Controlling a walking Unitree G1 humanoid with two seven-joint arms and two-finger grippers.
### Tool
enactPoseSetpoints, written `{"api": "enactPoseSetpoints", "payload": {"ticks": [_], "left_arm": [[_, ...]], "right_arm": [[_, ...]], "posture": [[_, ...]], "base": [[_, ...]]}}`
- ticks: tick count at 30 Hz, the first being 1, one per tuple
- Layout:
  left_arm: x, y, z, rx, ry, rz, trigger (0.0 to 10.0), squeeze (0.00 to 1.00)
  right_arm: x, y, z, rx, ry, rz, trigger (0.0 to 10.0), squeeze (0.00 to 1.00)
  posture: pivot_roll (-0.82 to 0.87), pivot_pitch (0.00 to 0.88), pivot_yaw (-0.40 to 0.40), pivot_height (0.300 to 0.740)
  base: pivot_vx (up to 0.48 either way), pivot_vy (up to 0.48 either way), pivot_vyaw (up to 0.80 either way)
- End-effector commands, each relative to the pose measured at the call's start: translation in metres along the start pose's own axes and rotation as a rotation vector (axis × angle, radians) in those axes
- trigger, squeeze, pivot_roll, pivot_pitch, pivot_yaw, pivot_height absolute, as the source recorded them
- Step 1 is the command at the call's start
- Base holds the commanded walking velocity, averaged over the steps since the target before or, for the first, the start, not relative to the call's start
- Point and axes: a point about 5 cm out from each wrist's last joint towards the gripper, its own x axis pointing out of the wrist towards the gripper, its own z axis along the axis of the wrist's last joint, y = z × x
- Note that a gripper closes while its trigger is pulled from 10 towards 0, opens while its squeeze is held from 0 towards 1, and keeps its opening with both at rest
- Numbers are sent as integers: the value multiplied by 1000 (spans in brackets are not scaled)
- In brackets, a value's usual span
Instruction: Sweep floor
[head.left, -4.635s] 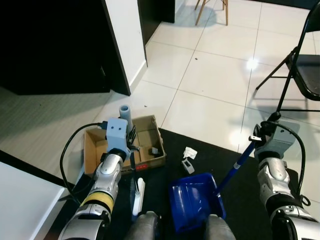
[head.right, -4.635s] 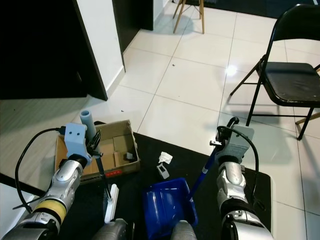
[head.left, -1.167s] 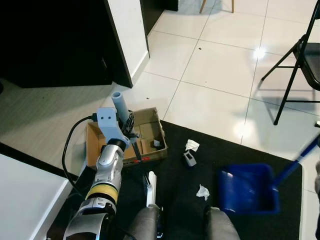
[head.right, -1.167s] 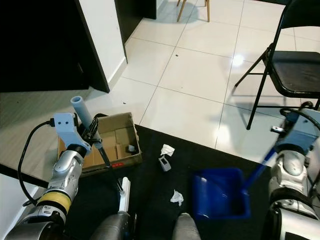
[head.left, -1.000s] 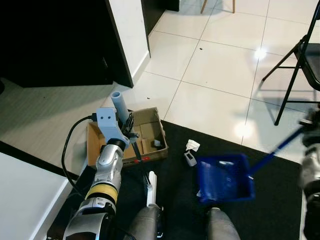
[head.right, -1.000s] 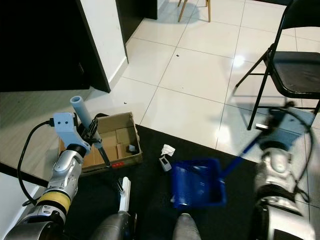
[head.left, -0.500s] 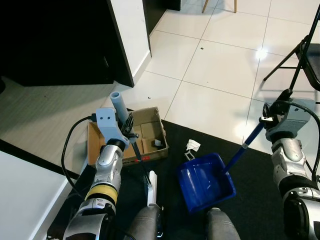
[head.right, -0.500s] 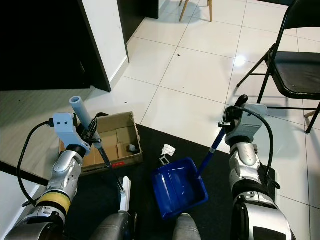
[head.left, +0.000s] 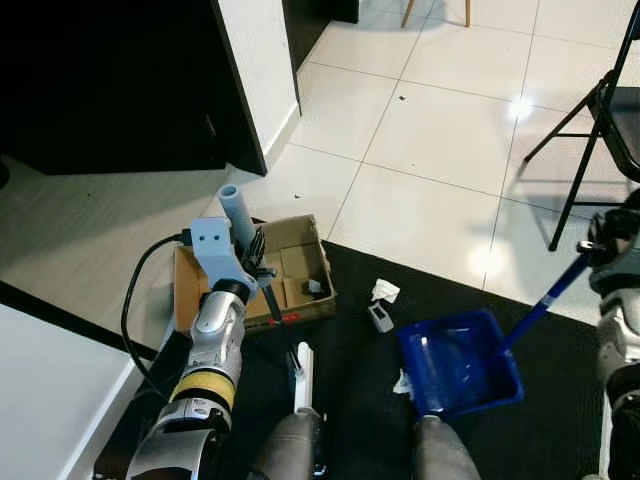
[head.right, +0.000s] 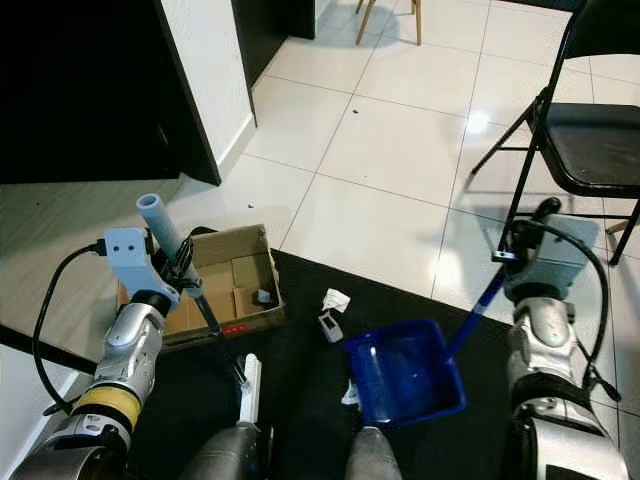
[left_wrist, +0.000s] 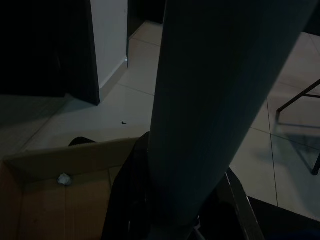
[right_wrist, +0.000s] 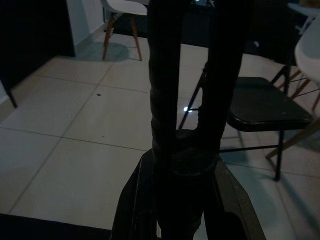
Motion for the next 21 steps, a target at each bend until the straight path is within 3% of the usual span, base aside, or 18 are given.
{"api": "enactPoseSetpoints", "payload": {"ticks": [1,7,14,21], "left_arm": [[-7,-3,-14,-51,45,12,10000,0],[-8,-2,-15,-49,53,10,10000,0],[-8,-6,-17,-47,59,-4,10000,0],[-8,-8,-15,-48,48,-27,10000,0]], "right_arm": [[-2,-11,2,-8,-14,-42,10000,0],[-7,-17,-6,-51,25,-57,10000,0],[-14,1,-19,-49,58,-28,10000,0],[-7,15,-15,11,46,-18,10000,0]], "posture": [[-12,156,31,740],[-16,168,38,740],[-4,186,44,740],[6,198,47,740]], "base": [[0,0,0],[0,0,0],[0,0,0],[0,0,0]]}}
